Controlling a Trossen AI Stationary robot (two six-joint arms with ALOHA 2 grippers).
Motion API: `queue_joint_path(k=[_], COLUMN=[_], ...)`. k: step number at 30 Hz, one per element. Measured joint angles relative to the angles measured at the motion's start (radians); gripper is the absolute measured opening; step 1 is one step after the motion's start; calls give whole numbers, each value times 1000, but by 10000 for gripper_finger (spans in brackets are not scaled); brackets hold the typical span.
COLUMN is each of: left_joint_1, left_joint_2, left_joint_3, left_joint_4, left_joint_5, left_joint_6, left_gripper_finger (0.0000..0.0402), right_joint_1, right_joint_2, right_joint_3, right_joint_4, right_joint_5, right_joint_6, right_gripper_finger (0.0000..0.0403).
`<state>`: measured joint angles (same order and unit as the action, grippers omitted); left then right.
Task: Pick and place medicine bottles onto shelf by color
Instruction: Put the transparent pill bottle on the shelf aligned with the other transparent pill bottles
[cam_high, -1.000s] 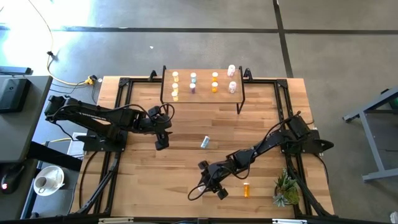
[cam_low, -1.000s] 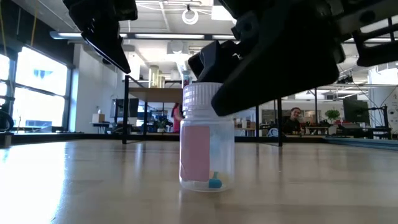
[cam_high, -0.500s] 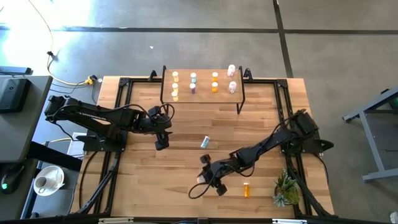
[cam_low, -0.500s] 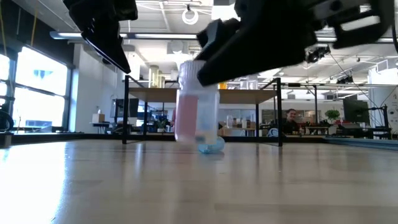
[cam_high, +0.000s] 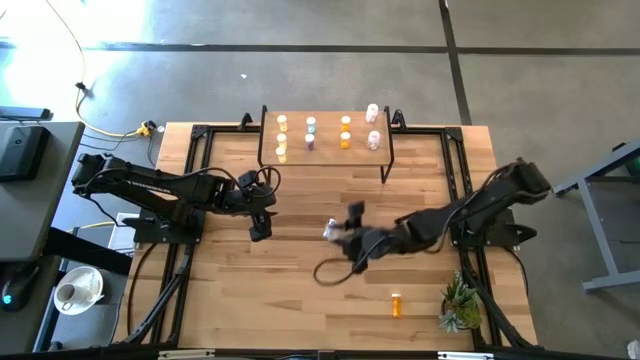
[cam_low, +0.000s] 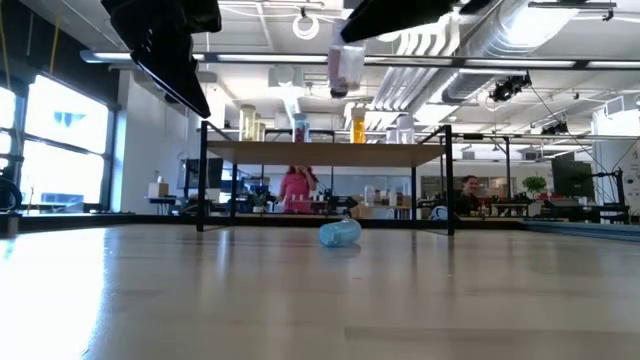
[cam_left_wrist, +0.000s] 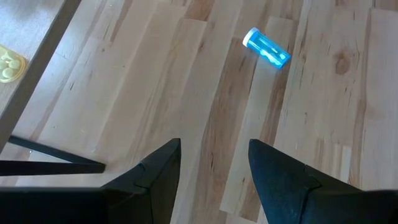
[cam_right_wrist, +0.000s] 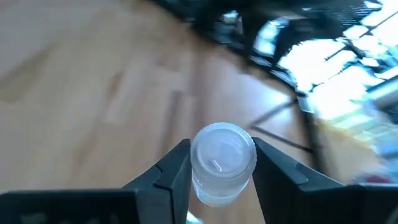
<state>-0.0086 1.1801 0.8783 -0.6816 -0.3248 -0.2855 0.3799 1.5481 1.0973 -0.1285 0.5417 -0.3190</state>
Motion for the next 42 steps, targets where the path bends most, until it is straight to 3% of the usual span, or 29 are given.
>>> queue_joint_path(k=[11,18,24,36,42], left_joint_1=[0,1,1,1,1], left_joint_2=[0,0,0,0,0], left_joint_3=[0,0,0,0,0], left_joint_4=[1,5,8,31,42], left_joint_5=[0,0,0,0,0], left_joint_6=[0,0,0,0,0], left_gripper_finger=[179,179,179,179,179], right_joint_1=[-134,-232,-327,-485,-609], right_joint_2=[-284,-439,-490,-503,-503], right_joint_3=[0,0,-6,-320,-340], right_joint_4=[-136,-232,-422,-112,-65], right_joint_5=[157,158,135,74,-99], right_joint_6=[-4,37,224,284,361], right_gripper_finger=[124,124,124,124,124])
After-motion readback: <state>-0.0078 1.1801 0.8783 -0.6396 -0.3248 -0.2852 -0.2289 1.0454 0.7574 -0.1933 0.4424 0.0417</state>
